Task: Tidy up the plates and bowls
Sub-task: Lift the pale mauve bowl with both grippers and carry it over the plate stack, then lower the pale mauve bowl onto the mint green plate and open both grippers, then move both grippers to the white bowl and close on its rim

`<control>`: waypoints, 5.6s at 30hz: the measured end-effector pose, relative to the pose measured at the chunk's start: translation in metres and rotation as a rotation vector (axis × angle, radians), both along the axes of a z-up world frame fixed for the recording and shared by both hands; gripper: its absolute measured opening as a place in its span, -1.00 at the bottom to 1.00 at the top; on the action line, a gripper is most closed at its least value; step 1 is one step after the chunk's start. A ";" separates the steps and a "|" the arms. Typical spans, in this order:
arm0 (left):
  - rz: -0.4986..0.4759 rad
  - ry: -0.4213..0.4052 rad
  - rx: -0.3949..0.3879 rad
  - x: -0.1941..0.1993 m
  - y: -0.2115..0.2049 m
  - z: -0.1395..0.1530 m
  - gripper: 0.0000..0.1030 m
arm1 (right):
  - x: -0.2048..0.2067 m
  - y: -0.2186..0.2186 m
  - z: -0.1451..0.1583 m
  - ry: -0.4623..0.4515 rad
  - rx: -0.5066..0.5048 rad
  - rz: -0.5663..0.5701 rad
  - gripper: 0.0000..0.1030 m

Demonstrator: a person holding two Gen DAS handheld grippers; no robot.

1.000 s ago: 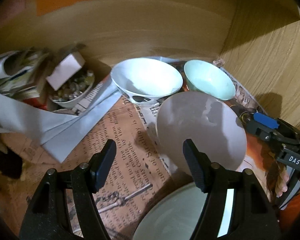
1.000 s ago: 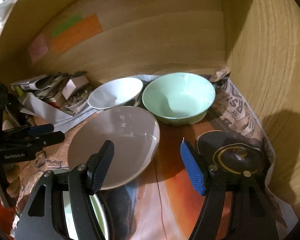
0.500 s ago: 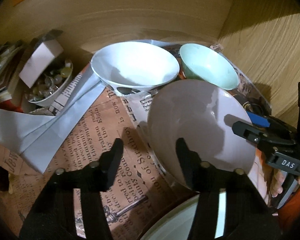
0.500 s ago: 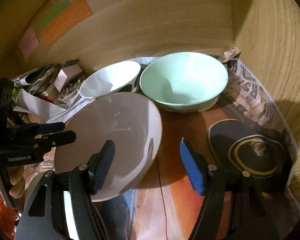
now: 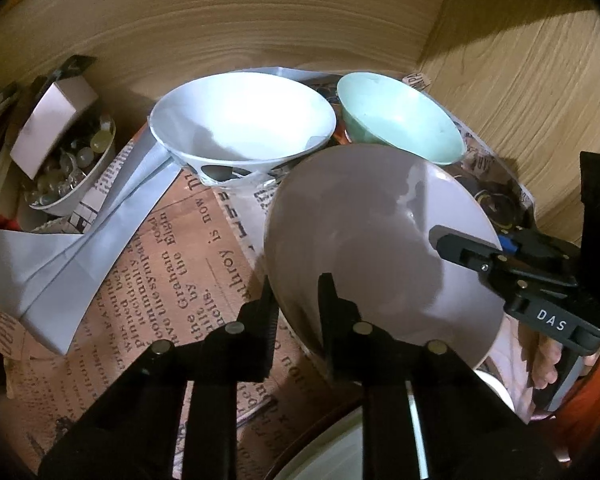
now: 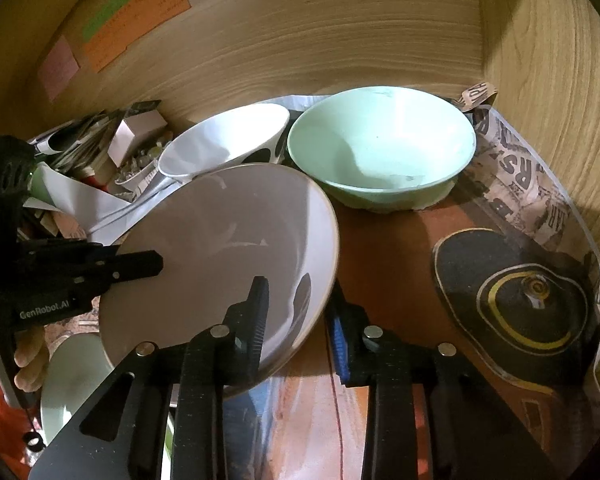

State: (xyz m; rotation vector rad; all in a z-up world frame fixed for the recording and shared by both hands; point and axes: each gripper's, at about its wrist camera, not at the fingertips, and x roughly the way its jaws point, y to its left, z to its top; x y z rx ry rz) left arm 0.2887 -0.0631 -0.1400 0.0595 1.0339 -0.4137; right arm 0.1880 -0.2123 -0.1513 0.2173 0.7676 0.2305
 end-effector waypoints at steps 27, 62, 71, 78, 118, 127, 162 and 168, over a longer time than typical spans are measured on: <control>0.054 -0.148 -0.067 -0.060 0.023 0.059 -0.63 | -0.048 0.016 0.050 -0.153 -0.004 -0.001 -0.52; 0.351 -0.273 -0.096 -0.206 0.147 0.072 -0.63 | -0.096 0.155 0.055 -0.190 -0.001 0.273 -0.52; 0.417 -0.285 -0.089 -0.235 0.171 0.064 -0.63 | -0.099 0.187 0.046 -0.159 -0.026 0.343 -0.52; 0.463 -0.261 -0.090 -0.246 0.191 0.054 -0.63 | -0.097 0.211 0.035 -0.124 -0.060 0.396 -0.52; 0.543 -0.267 -0.054 -0.252 0.220 0.027 -0.06 | -0.087 0.214 0.026 -0.082 -0.124 0.421 -0.08; 0.514 -0.393 -0.050 -0.247 0.199 0.075 0.28 | -0.100 0.157 0.064 -0.222 -0.103 0.290 0.07; 0.317 -0.233 -0.048 -0.026 0.091 0.098 0.64 | -0.030 0.032 0.101 -0.365 -0.017 0.053 0.26; 0.317 -0.132 -0.026 0.019 0.080 0.074 0.64 | -0.001 0.023 0.084 -0.292 0.007 0.054 0.26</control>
